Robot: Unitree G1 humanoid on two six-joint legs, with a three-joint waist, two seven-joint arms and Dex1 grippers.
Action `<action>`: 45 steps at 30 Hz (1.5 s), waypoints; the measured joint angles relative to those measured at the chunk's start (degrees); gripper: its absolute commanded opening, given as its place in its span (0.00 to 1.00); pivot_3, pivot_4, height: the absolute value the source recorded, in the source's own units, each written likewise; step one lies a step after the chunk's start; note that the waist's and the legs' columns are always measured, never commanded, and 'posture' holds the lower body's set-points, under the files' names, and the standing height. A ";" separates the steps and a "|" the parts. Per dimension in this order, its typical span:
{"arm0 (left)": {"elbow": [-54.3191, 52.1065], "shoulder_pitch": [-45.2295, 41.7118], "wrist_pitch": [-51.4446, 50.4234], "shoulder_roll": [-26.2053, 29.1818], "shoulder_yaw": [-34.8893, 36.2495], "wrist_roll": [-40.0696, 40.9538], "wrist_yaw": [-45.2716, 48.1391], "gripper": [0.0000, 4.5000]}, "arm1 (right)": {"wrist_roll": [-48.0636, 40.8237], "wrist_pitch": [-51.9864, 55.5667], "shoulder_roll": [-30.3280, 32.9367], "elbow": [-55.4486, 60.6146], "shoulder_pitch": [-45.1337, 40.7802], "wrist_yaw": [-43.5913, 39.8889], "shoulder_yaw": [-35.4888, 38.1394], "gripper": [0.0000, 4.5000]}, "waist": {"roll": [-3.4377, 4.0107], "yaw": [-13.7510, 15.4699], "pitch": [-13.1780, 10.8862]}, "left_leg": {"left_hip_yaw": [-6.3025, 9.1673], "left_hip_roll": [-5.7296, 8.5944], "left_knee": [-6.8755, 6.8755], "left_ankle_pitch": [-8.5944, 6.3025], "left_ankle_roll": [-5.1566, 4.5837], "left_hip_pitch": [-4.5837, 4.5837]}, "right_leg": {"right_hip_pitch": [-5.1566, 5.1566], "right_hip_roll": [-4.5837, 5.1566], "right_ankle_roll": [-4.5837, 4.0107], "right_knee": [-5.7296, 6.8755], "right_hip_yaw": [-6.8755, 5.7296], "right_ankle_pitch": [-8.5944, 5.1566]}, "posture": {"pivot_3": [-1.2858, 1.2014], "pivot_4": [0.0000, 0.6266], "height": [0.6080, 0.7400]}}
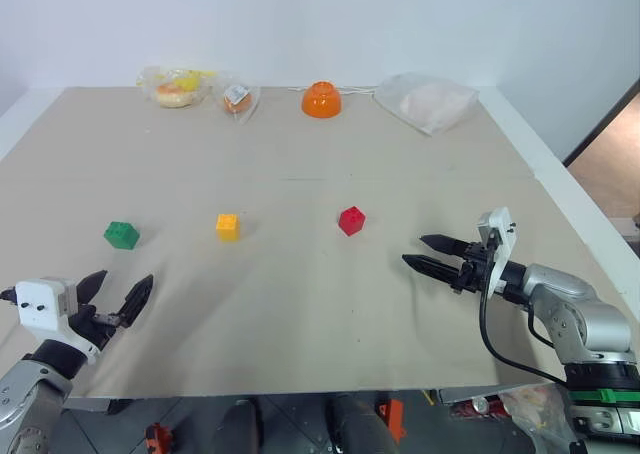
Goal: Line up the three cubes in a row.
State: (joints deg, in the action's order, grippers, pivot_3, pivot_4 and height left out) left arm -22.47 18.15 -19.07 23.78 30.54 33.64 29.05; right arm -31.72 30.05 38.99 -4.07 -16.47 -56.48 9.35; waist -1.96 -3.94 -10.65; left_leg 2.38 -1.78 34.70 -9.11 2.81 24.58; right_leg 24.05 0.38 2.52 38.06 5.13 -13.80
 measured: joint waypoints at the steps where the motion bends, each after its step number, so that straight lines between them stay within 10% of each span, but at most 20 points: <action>1: 0.00 0.00 0.00 0.00 0.00 0.00 0.00 0.97 | 0.00 0.00 0.00 0.00 0.00 0.00 0.00 0.91 | 0.00 0.00 0.00 | 0.00 0.00 0.00 0.00 0.00 0.00 | 0.00 0.00 0.00 0.00 0.00 0.00 | 0.52 0.24 1.00; 22: -6.12 -9.63 5.08 8.24 -24.42 -7.00 16.73 0.97 | 12.25 -6.29 -7.90 -6.06 -9.02 11.85 -6.14 0.91 | 0.00 -0.25 0.01 | -0.36 0.00 0.01 0.02 -0.03 -0.13 | -0.03 -0.05 0.17 0.01 0.41 0.17 | 0.52 0.24 1.00; 45: 5.87 -26.61 5.30 1.83 -32.91 -6.65 19.66 0.97 | 19.31 -12.41 -19.10 -14.37 -17.80 14.71 -12.40 0.91 | 0.00 -0.41 0.01 | -0.46 -0.03 0.04 0.05 -0.08 -0.16 | -0.03 -0.17 0.61 0.04 0.61 0.47 | 0.52 0.24 1.00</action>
State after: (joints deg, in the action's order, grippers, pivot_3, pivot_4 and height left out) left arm -16.60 -8.46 -13.77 25.61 -2.38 26.99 48.71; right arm -12.40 17.63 19.90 -18.44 -34.27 -41.77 -3.05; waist -1.96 -4.35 -10.64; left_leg 1.92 -1.81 34.74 -9.06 2.73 24.42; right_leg 24.02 0.21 3.12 38.09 5.74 -13.33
